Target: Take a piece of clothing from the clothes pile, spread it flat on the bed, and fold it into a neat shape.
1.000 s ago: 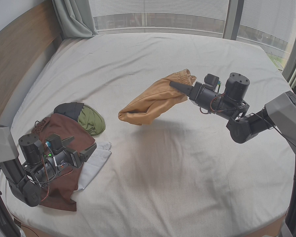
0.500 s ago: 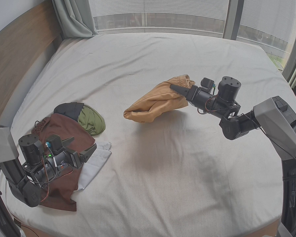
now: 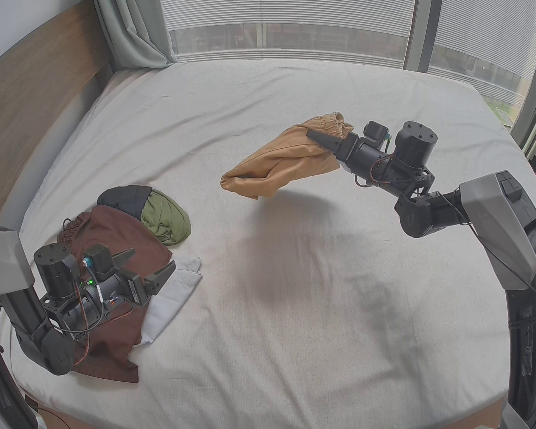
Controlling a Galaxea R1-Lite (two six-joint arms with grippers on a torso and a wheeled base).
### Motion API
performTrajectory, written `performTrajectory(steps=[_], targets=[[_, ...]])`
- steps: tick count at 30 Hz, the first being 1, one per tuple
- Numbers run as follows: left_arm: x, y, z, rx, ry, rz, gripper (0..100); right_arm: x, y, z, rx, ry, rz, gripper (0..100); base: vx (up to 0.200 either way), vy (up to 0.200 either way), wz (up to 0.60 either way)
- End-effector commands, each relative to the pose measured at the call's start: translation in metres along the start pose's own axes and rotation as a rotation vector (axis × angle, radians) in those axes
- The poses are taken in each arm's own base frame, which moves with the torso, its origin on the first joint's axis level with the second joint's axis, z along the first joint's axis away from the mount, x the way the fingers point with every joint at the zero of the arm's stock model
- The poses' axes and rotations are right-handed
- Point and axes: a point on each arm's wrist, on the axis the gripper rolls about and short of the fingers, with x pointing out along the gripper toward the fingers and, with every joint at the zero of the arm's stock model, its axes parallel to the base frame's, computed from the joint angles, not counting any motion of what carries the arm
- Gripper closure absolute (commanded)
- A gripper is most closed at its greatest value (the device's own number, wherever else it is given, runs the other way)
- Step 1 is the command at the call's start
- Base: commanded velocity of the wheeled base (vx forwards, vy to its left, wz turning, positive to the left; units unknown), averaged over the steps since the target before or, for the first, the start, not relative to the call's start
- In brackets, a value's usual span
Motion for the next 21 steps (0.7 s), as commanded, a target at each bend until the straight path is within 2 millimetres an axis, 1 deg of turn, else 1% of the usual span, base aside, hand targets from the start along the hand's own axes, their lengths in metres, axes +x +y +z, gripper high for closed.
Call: performTrajectory(steps=[1, 5, 6, 7, 12, 16, 20, 21], targets=[[0.000, 0.000, 0.000, -0.002, -0.001, -0.005, 0, 0.007, -0.006, -0.002, -0.009, -0.009, 0.013, 100, 0.000, 0.000, 0.00], [-0.001, 0.000, 0.000, -0.001, 0.002, -0.008, 0, 0.014, -0.025, -0.019, 0.032, -0.009, 0.013, 100, 0.000, 0.000, 0.00], [-0.001, 0.000, 0.000, -0.001, 0.002, -0.008, 0, 0.014, -0.025, -0.019, 0.032, -0.011, 0.012, 100, 0.000, 0.000, 0.00], [-0.001, 0.000, -0.001, -0.002, 0.005, -0.008, 0, 0.015, -0.034, -0.029, 0.054, -0.002, 0.002, 100, 0.000, 0.000, 0.00], [-0.001, 0.000, -0.001, -0.002, 0.004, -0.008, 0, 0.010, -0.059, -0.057, 0.098, 0.041, -0.047, 100, 0.000, 0.000, 0.00], [-0.002, 0.000, 0.000, -0.002, 0.002, -0.008, 0, -0.004, -0.065, -0.071, 0.119, 0.062, -0.078, 100, 0.000, 0.000, 0.00], [-0.001, 0.000, 0.000, -0.001, 0.001, -0.010, 0, -0.021, -0.063, -0.083, 0.143, 0.088, -0.107, 100, 0.000, 0.000, 0.00], [-0.001, 0.000, 0.000, -0.001, 0.001, -0.010, 0, -0.021, -0.063, -0.083, 0.143, 0.088, -0.107, 100, 0.000, 0.000, 0.00]])
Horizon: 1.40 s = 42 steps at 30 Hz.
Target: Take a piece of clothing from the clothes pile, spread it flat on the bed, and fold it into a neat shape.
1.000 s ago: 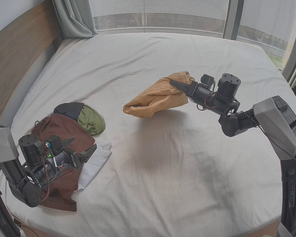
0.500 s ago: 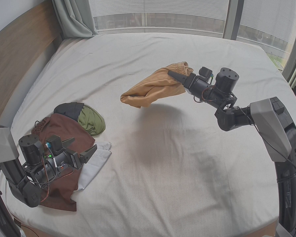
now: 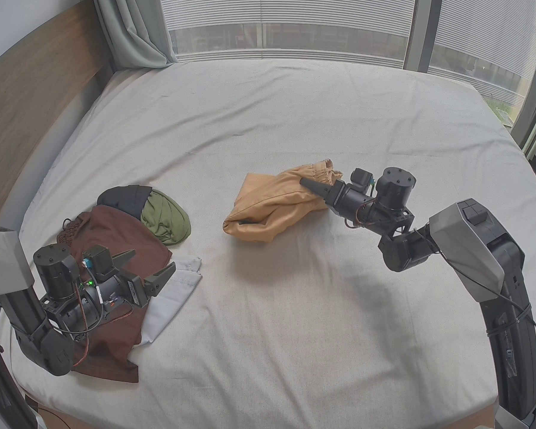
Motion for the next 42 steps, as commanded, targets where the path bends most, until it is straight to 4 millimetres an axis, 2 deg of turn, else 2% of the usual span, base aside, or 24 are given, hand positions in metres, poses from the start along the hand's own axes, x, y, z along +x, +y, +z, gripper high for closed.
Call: performTrajectory(steps=[1, 8, 10, 13, 19, 33, 34, 42], targets=[[0.000, 0.000, 0.001, 0.001, -0.003, -0.001, 0, -0.020, -0.005, -0.017, 0.029, 0.027, -0.039, 100, 0.000, 0.000, 0.00], [0.000, 0.000, 0.000, 0.002, -0.002, -0.001, 0, -0.042, -0.018, -0.043, 0.040, 0.028, -0.056, 100, 0.000, 0.000, 0.00], [0.000, 0.000, 0.001, 0.002, -0.003, -0.003, 0, -0.044, -0.019, -0.048, 0.038, 0.029, -0.052, 100, 0.000, 0.000, 0.00], [0.000, 0.000, 0.000, 0.002, -0.002, -0.006, 0, -0.047, -0.031, -0.063, 0.059, 0.047, -0.073, 100, 0.000, 0.000, 0.00], [0.000, -0.001, 0.000, 0.002, 0.000, -0.007, 0, -0.049, -0.042, -0.078, 0.065, 0.054, -0.076, 100, 0.000, 0.000, 0.00], [0.000, -0.001, 0.000, 0.003, 0.000, -0.007, 0, -0.050, -0.043, -0.080, 0.064, 0.051, -0.073, 100, 0.000, 0.000, 0.00], [0.001, 0.000, 0.001, 0.004, -0.003, -0.007, 0, -0.050, -0.043, -0.080, 0.061, 0.049, -0.071, 0, 0.000, 0.000, 0.00], [0.002, 0.000, 0.002, 0.006, -0.011, -0.007, 0, -0.064, -0.041, -0.075, 0.075, 0.051, -0.103, 0, 0.000, 0.000, 0.00]])
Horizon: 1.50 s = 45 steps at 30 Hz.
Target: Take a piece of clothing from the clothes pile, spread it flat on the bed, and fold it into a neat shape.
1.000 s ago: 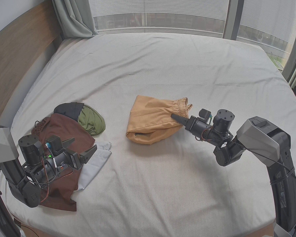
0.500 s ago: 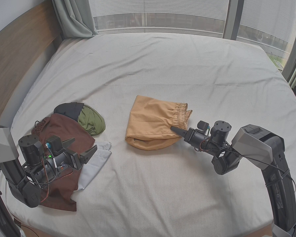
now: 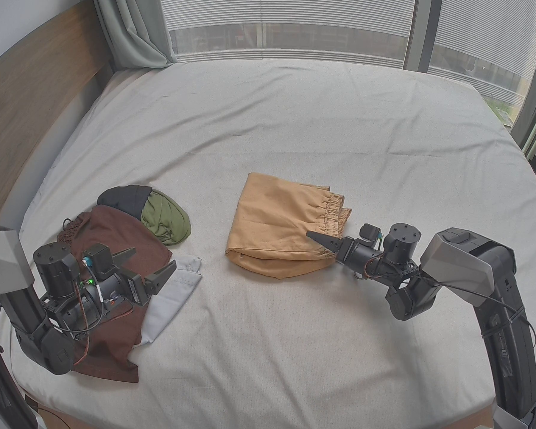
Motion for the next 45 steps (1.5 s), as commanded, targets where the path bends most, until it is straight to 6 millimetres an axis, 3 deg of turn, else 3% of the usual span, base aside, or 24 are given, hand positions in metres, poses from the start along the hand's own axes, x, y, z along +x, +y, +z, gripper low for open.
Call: performTrajectory(steps=[1, 10, 17, 27, 33, 45], targets=[[0.001, 0.000, 0.000, -0.002, 0.001, 0.000, 0, -0.013, 0.004, 0.011, 0.003, -0.012, -0.023, 0, 0.000, 0.000, 0.00], [0.002, 0.000, 0.000, -0.001, -0.001, 0.000, 0, -0.048, 0.019, 0.052, -0.027, -0.092, -0.056, 0, 0.000, 0.000, 0.00], [0.001, 0.000, 0.000, 0.000, -0.004, 0.000, 0, -0.050, 0.032, 0.059, -0.055, -0.115, -0.027, 0, 0.000, 0.000, 0.00], [0.001, 0.000, 0.000, 0.000, -0.003, -0.002, 0, -0.027, 0.057, 0.040, -0.059, -0.061, 0.043, 0, 0.000, 0.000, 0.00], [0.001, 0.000, 0.000, 0.000, -0.003, -0.002, 0, -0.021, 0.062, 0.036, -0.057, -0.049, 0.055, 0, 0.000, 0.000, 0.00], [0.001, 0.000, -0.001, -0.002, 0.001, 0.000, 0, -0.013, 0.029, 0.015, -0.041, -0.020, 0.019, 0, 0.000, 0.000, 0.00]])
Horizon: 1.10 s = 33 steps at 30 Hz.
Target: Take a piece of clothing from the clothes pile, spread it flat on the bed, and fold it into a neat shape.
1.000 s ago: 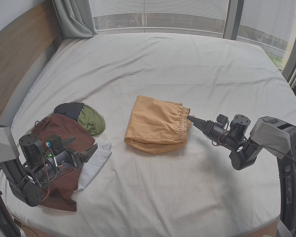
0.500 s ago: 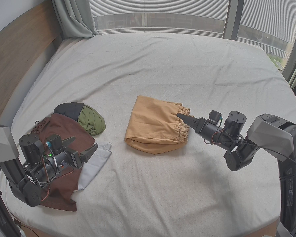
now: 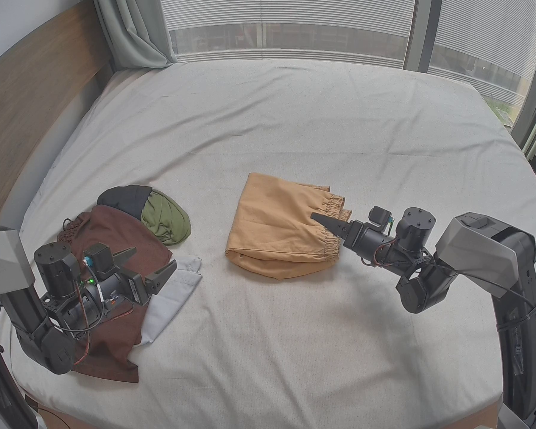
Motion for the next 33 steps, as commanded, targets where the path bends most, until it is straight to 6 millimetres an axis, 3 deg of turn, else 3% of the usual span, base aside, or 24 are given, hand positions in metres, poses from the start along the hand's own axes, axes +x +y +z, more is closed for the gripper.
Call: performTrajectory(steps=[1, 8, 16, 19, 25, 28, 33], targets=[[0.000, 0.000, 0.000, 0.000, 0.000, -0.001, 0, 0.000, -0.016, -0.015, 0.014, 0.023, -0.024, 0, 0.000, 0.000, 0.00], [0.000, 0.000, 0.000, 0.000, 0.000, -0.001, 0, 0.005, -0.025, -0.026, 0.002, 0.037, -0.027, 0, 0.000, 0.000, 0.00], [0.000, 0.000, 0.000, -0.001, 0.001, -0.001, 0, 0.004, -0.023, -0.025, 0.000, 0.036, -0.025, 0, 0.000, 0.000, 0.00], [0.000, 0.000, -0.001, -0.002, 0.006, 0.000, 0, 0.001, -0.006, -0.010, -0.044, 0.017, -0.007, 0, 0.000, 0.000, 0.00], [-0.002, -0.002, -0.001, 0.000, 0.005, -0.006, 0, -0.018, 0.049, 0.028, -0.102, -0.028, 0.033, 0, 0.000, 0.000, 0.00], [-0.002, -0.004, -0.002, 0.000, 0.011, -0.011, 0, -0.031, 0.066, 0.033, -0.155, -0.026, 0.030, 0, 0.000, 0.000, 0.00], [-0.009, -0.012, -0.009, 0.011, 0.053, -0.077, 0, -0.069, 0.094, 0.016, -0.268, 0.045, -0.015, 0, 0.000, 0.000, 0.00]])
